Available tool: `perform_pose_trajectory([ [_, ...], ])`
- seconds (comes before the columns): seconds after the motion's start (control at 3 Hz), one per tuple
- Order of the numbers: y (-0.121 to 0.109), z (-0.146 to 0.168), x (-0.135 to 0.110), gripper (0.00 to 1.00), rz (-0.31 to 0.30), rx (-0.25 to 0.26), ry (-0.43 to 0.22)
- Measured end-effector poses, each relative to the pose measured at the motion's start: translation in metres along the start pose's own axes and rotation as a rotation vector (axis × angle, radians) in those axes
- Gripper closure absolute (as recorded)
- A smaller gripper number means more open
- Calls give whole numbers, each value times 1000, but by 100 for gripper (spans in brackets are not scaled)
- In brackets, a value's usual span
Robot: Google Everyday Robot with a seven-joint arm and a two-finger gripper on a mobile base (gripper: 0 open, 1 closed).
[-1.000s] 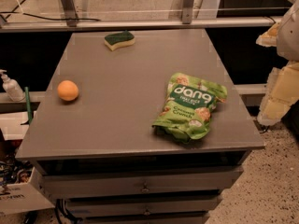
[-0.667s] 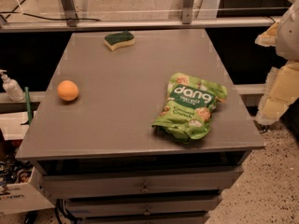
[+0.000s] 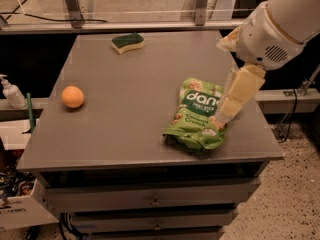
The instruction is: Move orange near sponge
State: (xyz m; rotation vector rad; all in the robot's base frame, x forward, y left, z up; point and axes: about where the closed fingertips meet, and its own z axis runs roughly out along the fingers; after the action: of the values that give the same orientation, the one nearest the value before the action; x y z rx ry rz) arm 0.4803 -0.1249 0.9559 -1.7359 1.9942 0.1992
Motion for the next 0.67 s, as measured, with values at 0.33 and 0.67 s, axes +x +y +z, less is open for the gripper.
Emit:
perform_pose_trajectory([
  [0.33,2,20,-27,0,-5,-39,-104],
  [0.67,23,42,-60,0,-6,-89,-227],
])
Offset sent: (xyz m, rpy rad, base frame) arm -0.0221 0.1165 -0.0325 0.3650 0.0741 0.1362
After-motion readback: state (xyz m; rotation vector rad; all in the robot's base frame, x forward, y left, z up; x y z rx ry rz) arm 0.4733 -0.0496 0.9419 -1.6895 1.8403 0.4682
